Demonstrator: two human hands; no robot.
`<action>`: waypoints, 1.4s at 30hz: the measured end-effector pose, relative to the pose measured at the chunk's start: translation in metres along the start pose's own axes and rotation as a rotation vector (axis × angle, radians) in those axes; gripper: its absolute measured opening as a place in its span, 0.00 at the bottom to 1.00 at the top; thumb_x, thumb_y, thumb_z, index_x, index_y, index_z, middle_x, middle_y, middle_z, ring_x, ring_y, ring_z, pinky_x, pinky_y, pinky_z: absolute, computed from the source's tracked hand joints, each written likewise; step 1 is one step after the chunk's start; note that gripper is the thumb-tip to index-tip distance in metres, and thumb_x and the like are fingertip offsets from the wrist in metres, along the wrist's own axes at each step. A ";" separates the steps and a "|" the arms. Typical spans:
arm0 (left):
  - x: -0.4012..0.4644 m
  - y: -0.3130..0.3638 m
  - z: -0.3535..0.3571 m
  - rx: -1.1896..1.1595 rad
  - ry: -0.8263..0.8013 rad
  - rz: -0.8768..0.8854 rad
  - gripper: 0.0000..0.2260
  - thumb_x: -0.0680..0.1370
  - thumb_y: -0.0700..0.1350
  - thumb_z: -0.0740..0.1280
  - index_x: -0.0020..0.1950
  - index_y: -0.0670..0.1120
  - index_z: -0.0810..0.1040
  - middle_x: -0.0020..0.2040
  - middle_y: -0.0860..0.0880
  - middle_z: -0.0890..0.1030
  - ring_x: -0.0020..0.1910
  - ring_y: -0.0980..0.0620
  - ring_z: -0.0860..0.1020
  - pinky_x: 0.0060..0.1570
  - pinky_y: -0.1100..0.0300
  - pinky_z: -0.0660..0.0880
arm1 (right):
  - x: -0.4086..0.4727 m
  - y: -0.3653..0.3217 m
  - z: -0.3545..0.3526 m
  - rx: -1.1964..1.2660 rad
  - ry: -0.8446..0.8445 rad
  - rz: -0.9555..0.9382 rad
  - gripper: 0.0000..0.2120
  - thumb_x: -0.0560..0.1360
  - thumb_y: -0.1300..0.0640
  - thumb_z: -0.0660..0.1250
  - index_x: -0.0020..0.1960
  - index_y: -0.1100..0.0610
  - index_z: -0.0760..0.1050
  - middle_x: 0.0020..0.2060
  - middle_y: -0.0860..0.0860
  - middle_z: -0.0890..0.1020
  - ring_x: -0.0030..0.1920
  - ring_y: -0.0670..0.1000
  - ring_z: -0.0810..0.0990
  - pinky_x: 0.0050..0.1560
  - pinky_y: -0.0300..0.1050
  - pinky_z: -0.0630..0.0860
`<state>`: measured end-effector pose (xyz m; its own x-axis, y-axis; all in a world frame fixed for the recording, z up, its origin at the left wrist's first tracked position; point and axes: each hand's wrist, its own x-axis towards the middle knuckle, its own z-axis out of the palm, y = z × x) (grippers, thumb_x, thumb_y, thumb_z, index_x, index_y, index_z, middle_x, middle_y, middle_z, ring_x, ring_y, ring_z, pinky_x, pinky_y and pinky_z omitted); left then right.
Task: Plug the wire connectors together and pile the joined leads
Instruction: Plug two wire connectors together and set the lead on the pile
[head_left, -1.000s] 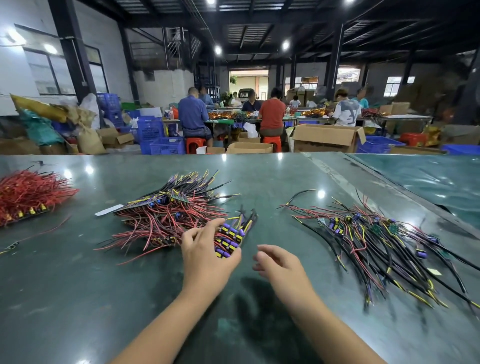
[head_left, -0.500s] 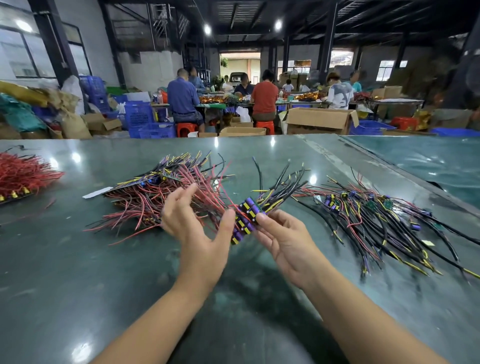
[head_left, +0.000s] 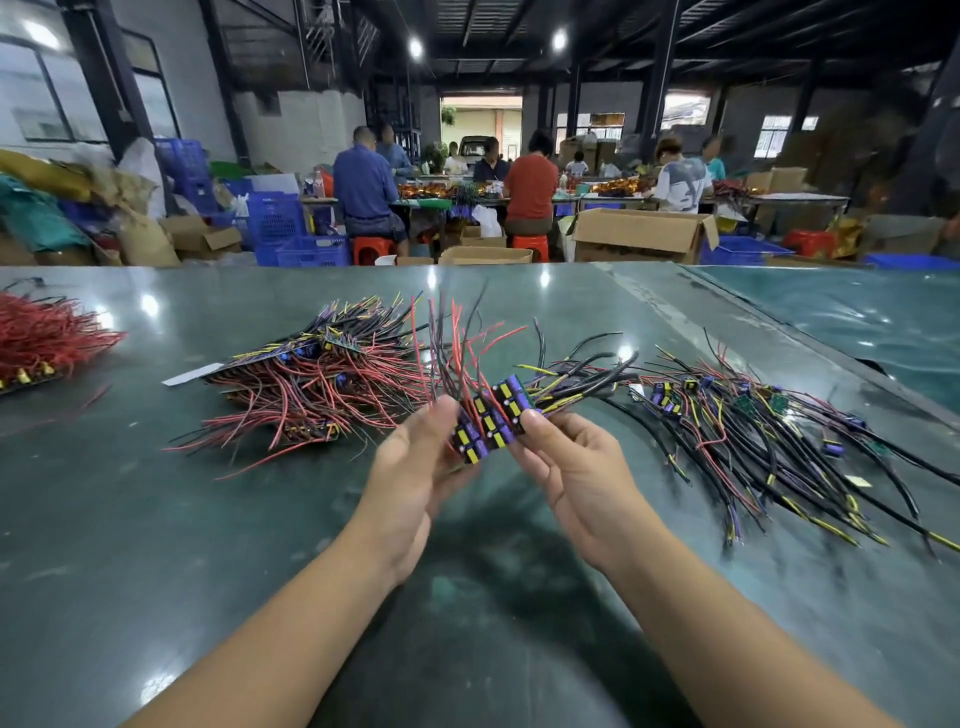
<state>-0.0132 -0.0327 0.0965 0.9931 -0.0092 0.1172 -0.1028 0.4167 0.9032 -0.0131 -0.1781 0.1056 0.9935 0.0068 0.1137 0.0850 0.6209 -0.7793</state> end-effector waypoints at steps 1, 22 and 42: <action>-0.002 -0.002 0.002 0.020 -0.032 0.024 0.22 0.63 0.56 0.73 0.53 0.47 0.80 0.50 0.46 0.84 0.49 0.50 0.79 0.46 0.58 0.80 | -0.001 0.001 0.000 -0.029 -0.021 0.000 0.03 0.74 0.67 0.66 0.47 0.67 0.75 0.44 0.59 0.82 0.41 0.48 0.83 0.43 0.37 0.79; -0.002 0.006 -0.006 0.334 -0.131 0.343 0.08 0.70 0.35 0.73 0.46 0.46 0.83 0.40 0.52 0.85 0.39 0.59 0.80 0.41 0.68 0.76 | 0.003 -0.018 -0.004 -1.326 -0.058 -0.632 0.17 0.68 0.52 0.76 0.55 0.46 0.79 0.52 0.30 0.72 0.59 0.46 0.62 0.64 0.47 0.61; -0.009 0.006 0.006 -0.090 -0.070 -0.001 0.08 0.65 0.41 0.72 0.42 0.42 0.83 0.44 0.45 0.85 0.40 0.53 0.84 0.35 0.62 0.79 | -0.004 -0.019 -0.001 -0.163 -0.143 0.190 0.14 0.64 0.58 0.72 0.49 0.59 0.81 0.43 0.52 0.86 0.40 0.46 0.84 0.43 0.37 0.80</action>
<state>-0.0232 -0.0355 0.1031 0.9864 -0.0721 0.1477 -0.0930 0.4965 0.8631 -0.0190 -0.1901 0.1194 0.9731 0.2281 0.0331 -0.0787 0.4638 -0.8824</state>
